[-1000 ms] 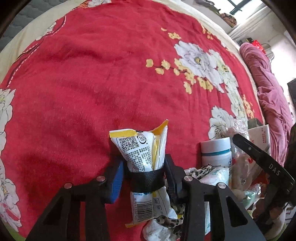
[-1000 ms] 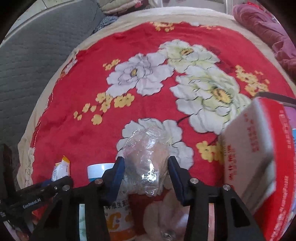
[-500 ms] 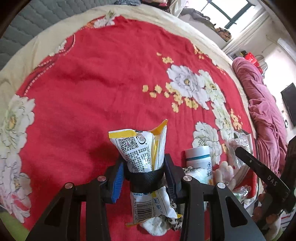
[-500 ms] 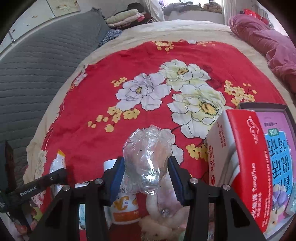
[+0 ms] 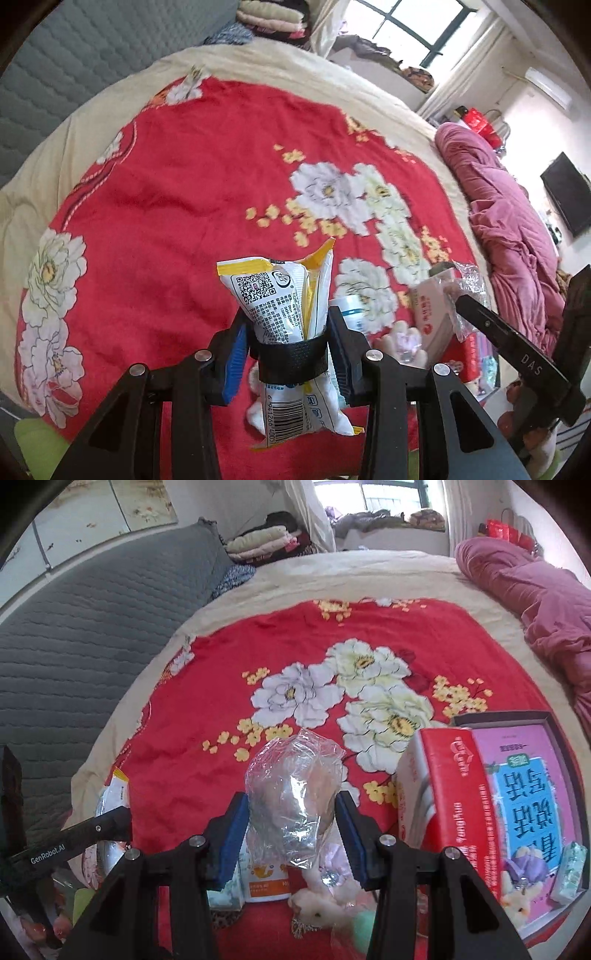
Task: Organize soft objects
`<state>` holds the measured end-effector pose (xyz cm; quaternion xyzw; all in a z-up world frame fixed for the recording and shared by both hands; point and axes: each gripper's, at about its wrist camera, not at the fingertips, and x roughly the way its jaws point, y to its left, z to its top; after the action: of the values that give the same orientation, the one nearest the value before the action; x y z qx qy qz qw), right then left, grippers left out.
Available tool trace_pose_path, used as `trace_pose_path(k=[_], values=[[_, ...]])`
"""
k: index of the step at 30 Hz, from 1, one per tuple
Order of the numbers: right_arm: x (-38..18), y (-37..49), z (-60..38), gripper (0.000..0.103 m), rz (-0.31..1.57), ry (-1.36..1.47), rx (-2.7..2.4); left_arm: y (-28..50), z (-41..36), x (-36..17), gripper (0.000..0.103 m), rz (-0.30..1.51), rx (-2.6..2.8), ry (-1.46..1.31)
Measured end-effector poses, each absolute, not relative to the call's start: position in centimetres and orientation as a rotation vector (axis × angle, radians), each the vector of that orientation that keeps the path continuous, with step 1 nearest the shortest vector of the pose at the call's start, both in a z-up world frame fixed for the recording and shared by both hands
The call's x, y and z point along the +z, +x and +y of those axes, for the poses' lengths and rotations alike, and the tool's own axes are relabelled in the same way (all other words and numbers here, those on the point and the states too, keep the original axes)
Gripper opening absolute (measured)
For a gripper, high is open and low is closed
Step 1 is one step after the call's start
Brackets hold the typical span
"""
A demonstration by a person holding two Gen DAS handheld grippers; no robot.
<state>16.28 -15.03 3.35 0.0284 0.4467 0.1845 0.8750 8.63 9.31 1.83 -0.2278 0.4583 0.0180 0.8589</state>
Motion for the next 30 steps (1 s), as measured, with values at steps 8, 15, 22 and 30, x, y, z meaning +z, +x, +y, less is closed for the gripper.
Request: trace_pose_path(k=[8, 15, 22, 30], values=[[6.5, 14.1, -18.5, 0.048, 0.859, 0.095, 0.359, 8.2, 6.1, 5.0, 0.042, 0.917, -0.021, -0.434], [8.2, 12.7, -22.4, 0.048, 0.812, 0.137, 0.308, 8.5, 2.3, 6.7, 0.042, 0.911, -0.078, -0.388], [8.9, 11.6, -26.5, 0.048, 0.780, 0.179, 0.249, 9.1, -2.3, 7.9, 0.042, 0.913, -0.147, -0.331], [9.3, 10.0, -31.9, 0.048, 0.747, 0.250, 0.176, 10.0, -7.4, 8.9, 0.042, 0.924, -0.225, -0.290]])
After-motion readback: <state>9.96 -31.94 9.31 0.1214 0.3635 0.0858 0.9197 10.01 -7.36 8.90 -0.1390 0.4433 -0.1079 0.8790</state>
